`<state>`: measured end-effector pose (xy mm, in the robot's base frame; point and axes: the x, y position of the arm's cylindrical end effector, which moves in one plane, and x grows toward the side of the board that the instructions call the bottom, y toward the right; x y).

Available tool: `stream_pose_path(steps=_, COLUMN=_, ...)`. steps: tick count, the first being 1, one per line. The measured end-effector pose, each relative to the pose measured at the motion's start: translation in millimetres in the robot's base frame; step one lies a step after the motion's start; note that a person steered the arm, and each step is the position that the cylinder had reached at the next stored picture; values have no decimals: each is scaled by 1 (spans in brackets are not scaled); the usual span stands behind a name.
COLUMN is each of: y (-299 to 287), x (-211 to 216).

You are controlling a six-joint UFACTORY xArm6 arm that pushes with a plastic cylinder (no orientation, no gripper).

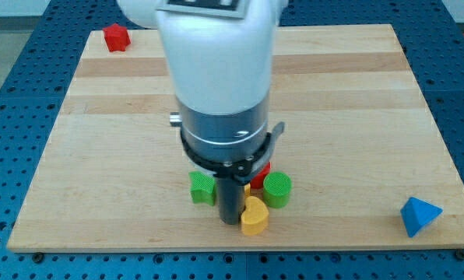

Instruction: Move the yellow heart to the bottom of the green circle

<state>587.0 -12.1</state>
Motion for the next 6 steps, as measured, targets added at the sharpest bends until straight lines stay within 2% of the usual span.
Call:
stream_pose_path(steps=1, y=-2, x=3)
stream_pose_path(steps=2, y=-20, x=27)
stream_pose_path(steps=5, y=40, x=-9)
stream_pose_path(steps=6, y=53, x=-7)
